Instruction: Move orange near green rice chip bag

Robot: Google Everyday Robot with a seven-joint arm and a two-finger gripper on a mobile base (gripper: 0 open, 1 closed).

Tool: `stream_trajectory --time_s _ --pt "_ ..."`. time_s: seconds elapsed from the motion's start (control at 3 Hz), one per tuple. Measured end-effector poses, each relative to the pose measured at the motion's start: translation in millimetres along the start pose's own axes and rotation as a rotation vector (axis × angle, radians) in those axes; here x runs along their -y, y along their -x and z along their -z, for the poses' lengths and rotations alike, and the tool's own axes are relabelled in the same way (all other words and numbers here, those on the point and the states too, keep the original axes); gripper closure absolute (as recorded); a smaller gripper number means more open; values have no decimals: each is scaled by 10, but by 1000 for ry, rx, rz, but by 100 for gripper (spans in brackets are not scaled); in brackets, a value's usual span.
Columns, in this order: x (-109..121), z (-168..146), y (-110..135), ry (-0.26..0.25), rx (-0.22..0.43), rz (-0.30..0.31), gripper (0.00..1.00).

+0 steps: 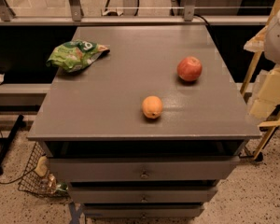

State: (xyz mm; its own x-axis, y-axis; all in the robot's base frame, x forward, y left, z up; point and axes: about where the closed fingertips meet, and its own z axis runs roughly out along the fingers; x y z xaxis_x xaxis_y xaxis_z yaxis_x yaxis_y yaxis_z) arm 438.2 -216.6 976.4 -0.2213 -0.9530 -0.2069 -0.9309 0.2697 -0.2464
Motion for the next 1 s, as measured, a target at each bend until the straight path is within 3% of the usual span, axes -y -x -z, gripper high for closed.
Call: stream_trajectory --time_s 0.33,1.0 --pt "14 -7 26 -1 6 5 0" --pt "186 -670 484 91 146 -20 0"
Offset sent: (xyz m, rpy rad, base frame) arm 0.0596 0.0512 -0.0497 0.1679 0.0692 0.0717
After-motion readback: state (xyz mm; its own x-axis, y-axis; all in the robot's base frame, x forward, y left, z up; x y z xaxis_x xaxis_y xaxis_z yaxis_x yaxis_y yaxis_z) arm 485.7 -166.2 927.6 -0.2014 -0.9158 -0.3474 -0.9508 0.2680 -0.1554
